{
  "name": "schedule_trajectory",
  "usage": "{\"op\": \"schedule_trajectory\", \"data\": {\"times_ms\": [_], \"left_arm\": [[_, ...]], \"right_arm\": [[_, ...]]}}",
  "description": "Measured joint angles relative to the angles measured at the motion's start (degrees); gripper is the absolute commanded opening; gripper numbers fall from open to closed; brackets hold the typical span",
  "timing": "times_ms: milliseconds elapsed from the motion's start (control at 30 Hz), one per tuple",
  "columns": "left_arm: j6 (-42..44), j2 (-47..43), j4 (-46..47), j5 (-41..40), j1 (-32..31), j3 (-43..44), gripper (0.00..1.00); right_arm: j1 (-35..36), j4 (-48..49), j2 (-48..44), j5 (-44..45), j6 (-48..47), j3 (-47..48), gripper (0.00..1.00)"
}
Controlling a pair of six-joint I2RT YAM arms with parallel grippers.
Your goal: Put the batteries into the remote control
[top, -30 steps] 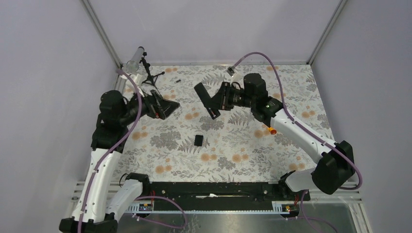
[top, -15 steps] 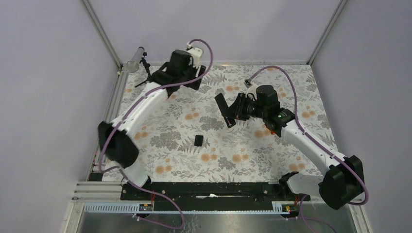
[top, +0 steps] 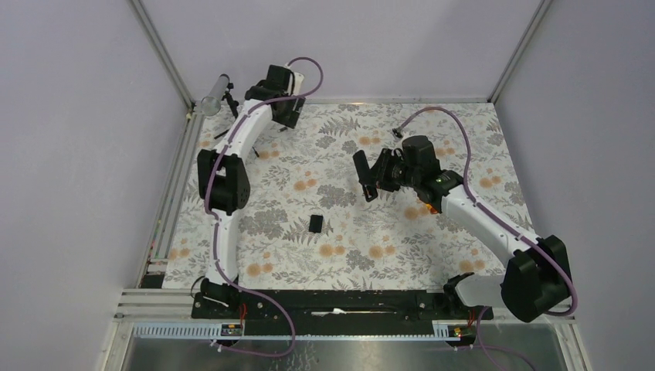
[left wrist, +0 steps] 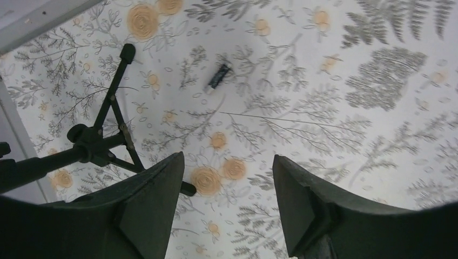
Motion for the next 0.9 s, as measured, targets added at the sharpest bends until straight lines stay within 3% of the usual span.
{"op": "schedule_trajectory", "data": {"times_ms": [267, 600, 733, 900], "left_arm": [[-2.84, 6.36, 2.99, 10.71, 7.87, 1.86, 0.81], [-6.56, 13.35, 4.72, 16.52, 8.79, 7.45, 0.93], [-15.06, 13.35, 7.17, 22.49, 9.55, 7.72, 0.89], [-30.27, 13.40, 19.89, 32.48, 12.61, 2.12, 0.87]], "right_arm": [[-0.24, -3.78, 5.20, 3.48, -0.22, 2.38, 0.06], [-0.31, -6.80, 12.24, 4.13, -0.50, 8.55, 0.03], [-0.31, -7.41, 13.11, 4.15, -0.46, 8.79, 0.03], [-0.31, -7.45, 13.84, 4.15, -0.42, 9.46, 0.02]]}}
